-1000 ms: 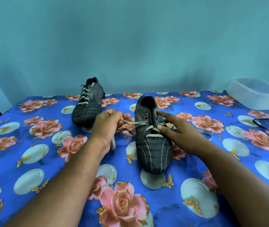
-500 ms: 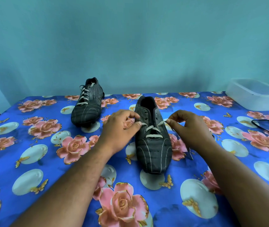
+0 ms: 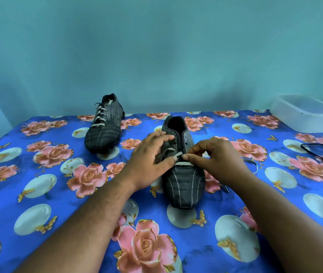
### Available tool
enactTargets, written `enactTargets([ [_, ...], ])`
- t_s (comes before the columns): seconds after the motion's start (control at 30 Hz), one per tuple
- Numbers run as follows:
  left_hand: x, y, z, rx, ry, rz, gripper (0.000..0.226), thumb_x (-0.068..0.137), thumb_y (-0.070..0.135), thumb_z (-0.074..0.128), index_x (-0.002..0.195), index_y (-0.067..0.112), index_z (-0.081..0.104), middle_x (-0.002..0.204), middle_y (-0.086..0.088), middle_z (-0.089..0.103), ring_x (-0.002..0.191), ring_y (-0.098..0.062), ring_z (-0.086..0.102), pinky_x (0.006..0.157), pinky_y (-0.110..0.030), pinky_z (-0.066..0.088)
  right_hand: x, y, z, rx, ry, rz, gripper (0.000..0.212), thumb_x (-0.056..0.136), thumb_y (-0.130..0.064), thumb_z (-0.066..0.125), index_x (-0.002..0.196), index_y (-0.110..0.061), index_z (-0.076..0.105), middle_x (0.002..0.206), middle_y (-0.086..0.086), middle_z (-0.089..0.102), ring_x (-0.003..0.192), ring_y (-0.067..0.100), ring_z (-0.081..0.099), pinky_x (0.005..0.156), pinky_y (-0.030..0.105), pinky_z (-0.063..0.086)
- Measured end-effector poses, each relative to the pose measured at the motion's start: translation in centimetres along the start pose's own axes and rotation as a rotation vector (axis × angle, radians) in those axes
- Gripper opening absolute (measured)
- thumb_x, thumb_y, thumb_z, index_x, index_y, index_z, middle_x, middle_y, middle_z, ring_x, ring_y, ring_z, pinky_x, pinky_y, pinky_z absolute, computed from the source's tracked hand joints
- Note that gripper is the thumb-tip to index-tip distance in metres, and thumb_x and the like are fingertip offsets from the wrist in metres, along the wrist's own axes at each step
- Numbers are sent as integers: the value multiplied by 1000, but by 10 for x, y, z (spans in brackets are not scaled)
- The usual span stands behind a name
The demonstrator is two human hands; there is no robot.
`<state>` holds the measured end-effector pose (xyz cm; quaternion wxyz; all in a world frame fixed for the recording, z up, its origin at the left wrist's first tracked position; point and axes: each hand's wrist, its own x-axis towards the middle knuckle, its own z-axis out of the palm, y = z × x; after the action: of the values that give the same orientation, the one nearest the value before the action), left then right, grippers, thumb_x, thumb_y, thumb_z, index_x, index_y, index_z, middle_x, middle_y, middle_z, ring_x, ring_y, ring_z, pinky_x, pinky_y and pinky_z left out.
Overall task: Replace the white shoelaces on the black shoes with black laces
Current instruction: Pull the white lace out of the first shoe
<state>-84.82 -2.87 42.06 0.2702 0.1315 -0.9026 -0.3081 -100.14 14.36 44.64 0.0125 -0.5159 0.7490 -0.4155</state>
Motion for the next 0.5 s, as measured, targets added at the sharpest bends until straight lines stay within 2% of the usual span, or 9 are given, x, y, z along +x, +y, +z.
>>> enactTargets([
  [0.03, 0, 0, 1, 9, -11, 2, 69, 80, 65, 53, 141, 33, 53, 148, 11, 43, 143, -5, 34, 120, -38, 29, 0, 1, 1, 18, -13, 9, 10, 81, -40, 82, 78, -33, 76, 68, -15, 66, 67, 4, 56, 60, 16, 39],
  [0.1, 0, 1, 1, 3, -9, -5, 71, 78, 66, 53, 141, 32, 54, 150, 10, 41, 144, -5, 32, 117, -19, 25, 0, 1, 4, 62, -51, 56, 11, 84, -37, 80, 79, -28, 75, 66, -7, 65, 60, 2, 53, 60, 22, 41],
  [0.17, 0, 2, 1, -2, -16, -16, 72, 78, 66, 52, 141, 32, 53, 151, 10, 40, 145, -4, 30, 110, -5, 18, -1, -2, 4, 205, -114, 166, 14, 89, -30, 77, 81, -20, 73, 64, 0, 64, 57, 8, 51, 58, 28, 43],
  [0.23, 0, 2, 1, 7, -32, -23, 73, 78, 67, 51, 142, 34, 51, 153, 11, 38, 146, -3, 27, 110, -8, 16, -2, -4, 3, 427, -191, 327, 18, 95, -24, 70, 81, -14, 67, 61, 6, 55, 50, 15, 44, 48, 28, 37],
  [0.3, 0, 2, 2, 11, -37, -23, 73, 77, 67, 50, 143, 35, 50, 153, 12, 37, 146, -2, 26, 113, -15, 18, -2, -5, 1, 537, -248, 406, 17, 99, -21, 63, 84, -14, 64, 67, 12, 44, 50, 18, 35, 47, 27, 30],
  [0.4, 0, 1, 3, 4, -21, -17, 70, 78, 66, 52, 141, 35, 52, 151, 12, 39, 145, -2, 29, 119, -28, 24, -2, -6, -1, 542, -274, 412, 12, 100, -19, 58, 91, -14, 65, 76, 11, 44, 57, 18, 36, 49, 28, 31],
  [0.5, 0, 1, 4, -11, 2, -18, 70, 79, 67, 54, 140, 33, 53, 149, 11, 41, 144, -3, 32, 120, -30, 28, -2, -8, 0, 442, -236, 344, 22, 97, -30, 66, 92, -9, 64, 76, 19, 55, 63, 16, 48, 55, 29, 41],
])
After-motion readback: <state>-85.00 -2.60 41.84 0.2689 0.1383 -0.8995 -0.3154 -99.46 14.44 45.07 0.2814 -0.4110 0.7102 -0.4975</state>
